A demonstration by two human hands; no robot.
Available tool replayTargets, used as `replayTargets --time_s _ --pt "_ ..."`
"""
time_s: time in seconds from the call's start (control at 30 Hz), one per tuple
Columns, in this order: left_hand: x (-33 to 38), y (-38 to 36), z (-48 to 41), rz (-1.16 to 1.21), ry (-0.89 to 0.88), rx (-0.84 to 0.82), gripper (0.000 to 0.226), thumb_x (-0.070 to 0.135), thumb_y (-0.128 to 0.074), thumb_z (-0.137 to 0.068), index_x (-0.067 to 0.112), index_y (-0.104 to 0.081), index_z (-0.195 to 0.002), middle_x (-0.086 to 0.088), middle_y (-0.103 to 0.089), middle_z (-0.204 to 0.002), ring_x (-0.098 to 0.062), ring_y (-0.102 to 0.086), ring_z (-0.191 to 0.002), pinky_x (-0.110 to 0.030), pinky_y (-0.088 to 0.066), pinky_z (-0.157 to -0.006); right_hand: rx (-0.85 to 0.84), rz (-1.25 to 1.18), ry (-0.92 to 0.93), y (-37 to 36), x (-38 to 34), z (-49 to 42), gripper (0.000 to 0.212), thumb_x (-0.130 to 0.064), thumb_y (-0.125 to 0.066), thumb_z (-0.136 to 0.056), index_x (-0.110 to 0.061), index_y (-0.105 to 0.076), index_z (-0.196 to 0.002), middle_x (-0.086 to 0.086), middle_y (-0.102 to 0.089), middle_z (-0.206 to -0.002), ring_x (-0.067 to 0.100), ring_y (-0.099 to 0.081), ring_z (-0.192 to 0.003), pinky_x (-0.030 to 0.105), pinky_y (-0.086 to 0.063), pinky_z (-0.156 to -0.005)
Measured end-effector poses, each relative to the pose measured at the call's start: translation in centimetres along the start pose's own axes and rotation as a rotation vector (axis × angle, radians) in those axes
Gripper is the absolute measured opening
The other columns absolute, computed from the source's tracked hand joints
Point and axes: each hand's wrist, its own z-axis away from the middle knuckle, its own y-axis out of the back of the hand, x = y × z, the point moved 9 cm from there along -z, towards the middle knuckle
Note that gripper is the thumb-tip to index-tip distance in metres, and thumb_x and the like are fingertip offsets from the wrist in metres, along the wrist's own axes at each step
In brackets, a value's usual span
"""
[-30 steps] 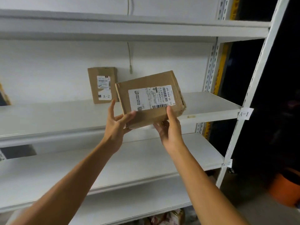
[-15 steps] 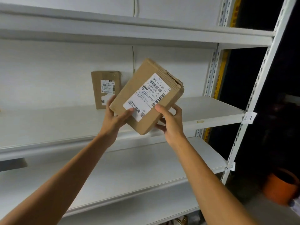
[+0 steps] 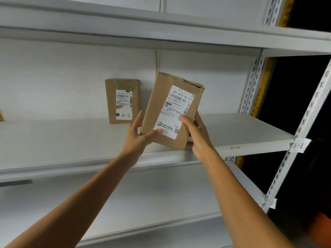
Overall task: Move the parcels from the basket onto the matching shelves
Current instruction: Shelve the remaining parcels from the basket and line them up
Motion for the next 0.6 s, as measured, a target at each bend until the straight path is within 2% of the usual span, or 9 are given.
replayTargets --time_s 0.1,0.23,0.33,0.43,0.53,0.6 --pt "-0.2 -1.0 -1.6 -0.132 -0.015 0.009 0.09 0.051 -0.082 -0.055 0.041 -0.045 -0.137 -0.008 -0.048 -0.134 -0.026 -0.054 -0.118 -0.048 -0.051 -0.095 -0.002 -0.066 0.036 0.8 1.3 -2.2 0.064 -0.024 -0.079 -0.079 -0.036 -0.048 -0.134 -0.008 -0.068 -0.119 0.013 -0.069 -0.101 0.038 -0.06 -0.079" --pt "-0.4 -2.2 -4.3 -0.255 -0.029 0.011 0.085 0.046 -0.08 -0.062 0.038 -0.044 -0.138 -0.009 -0.051 -0.13 -0.026 -0.052 -0.119 -0.047 -0.048 -0.098 0.017 -0.1 0.047 2.4 2.5 -5.6 0.074 -0.024 -0.081 -0.077 -0.031 -0.042 -0.139 -0.006 -0.066 -0.124 0.014 -0.068 -0.104 0.047 -0.056 -0.09" --pt "-1.2 -3.4 -5.6 -0.171 -0.053 -0.043 0.071 0.03 -0.082 -0.07 0.03 -0.049 -0.133 0.0 -0.066 -0.12 -0.021 -0.063 -0.109 -0.038 -0.056 -0.087 -0.033 -0.004 0.084 2.9 2.6 -8.0 0.082 -0.033 -0.081 -0.073 -0.036 -0.037 -0.142 -0.01 -0.064 -0.126 0.016 -0.066 -0.108 0.049 -0.052 -0.095" --pt "-2.8 -3.3 -6.9 -0.168 -0.022 -0.004 0.062 0.013 -0.081 -0.072 0.018 -0.054 -0.128 -0.003 -0.07 -0.113 -0.024 -0.066 -0.105 -0.044 -0.054 -0.09 -0.059 0.089 0.086 2.9 3.7 -9.6 0.09 -0.04 -0.078 -0.069 -0.039 -0.031 -0.145 -0.01 -0.062 -0.128 0.018 -0.064 -0.111 0.049 -0.051 -0.098" --pt "-4.1 -2.6 -8.1 -0.26 -0.002 0.034 0.051 0.007 -0.077 -0.076 0.016 -0.058 -0.122 -0.004 -0.07 -0.111 -0.028 -0.065 -0.104 -0.044 -0.054 -0.088 -0.102 0.194 0.114 2.6 4.4 -11.4 0.087 -0.035 -0.078 -0.075 -0.038 -0.028 -0.147 -0.007 -0.06 -0.131 0.02 -0.063 -0.112 0.049 -0.051 -0.097" --pt "-4.9 -2.1 -8.8 -0.343 0.007 0.044 0.043 0.001 -0.071 -0.081 0.014 -0.059 -0.121 -0.001 -0.07 -0.106 -0.025 -0.066 -0.101 -0.036 -0.057 -0.08 -0.153 0.232 0.118 2.3 5.0 -12.7 0.087 -0.032 -0.078 -0.079 -0.037 -0.025 -0.148 -0.006 -0.058 -0.134 0.02 -0.061 -0.114 0.048 -0.05 -0.098"
